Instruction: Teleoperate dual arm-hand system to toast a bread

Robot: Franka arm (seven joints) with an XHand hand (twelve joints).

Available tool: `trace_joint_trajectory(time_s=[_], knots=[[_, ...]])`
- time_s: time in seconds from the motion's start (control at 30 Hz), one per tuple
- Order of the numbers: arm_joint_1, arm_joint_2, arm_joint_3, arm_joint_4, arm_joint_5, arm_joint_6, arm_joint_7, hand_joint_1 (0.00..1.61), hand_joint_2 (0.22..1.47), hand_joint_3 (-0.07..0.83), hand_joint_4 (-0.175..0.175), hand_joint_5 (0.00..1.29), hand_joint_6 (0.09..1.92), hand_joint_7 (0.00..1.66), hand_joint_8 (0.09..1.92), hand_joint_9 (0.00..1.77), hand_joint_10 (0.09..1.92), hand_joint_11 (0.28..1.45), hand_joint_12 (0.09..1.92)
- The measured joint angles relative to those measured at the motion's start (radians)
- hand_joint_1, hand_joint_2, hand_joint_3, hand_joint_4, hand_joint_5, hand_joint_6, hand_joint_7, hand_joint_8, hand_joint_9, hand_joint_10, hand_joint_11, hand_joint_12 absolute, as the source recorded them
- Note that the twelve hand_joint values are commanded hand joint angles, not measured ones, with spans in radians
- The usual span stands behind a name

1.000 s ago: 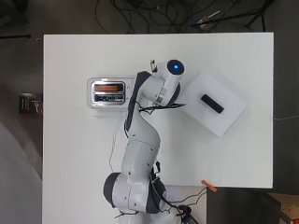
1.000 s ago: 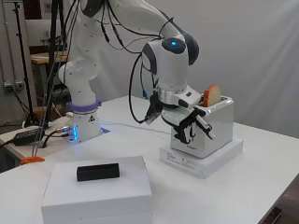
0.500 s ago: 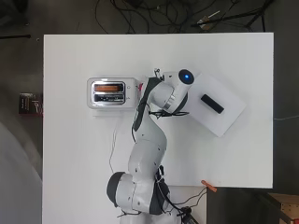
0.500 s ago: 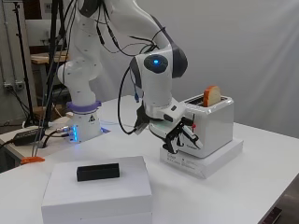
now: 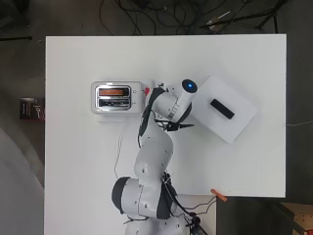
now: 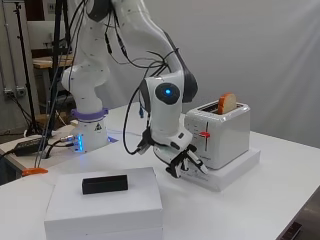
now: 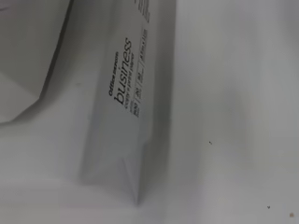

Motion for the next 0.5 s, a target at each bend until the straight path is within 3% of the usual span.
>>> trace_joint_trajectory(time_s=[0.17,0.37,0.5], knots=[[-0.014,0.016,0.023,0.021,-0.012,-0.007,0.075,0.18,1.16,0.011,-0.101,0.28,0.09,1.25,1.92,1.6,1.92,1.22,1.88],[-0.026,-0.043,0.029,0.014,0.025,-0.006,0.002,0.16,1.2,0.005,-0.098,0.34,0.09,1.25,1.92,1.59,1.92,1.2,1.87],[-0.032,-0.093,0.028,-0.024,-0.01,0.003,0.003,0.18,1.2,0.001,-0.095,0.36,0.09,1.12,1.92,1.45,1.92,1.04,1.86]])
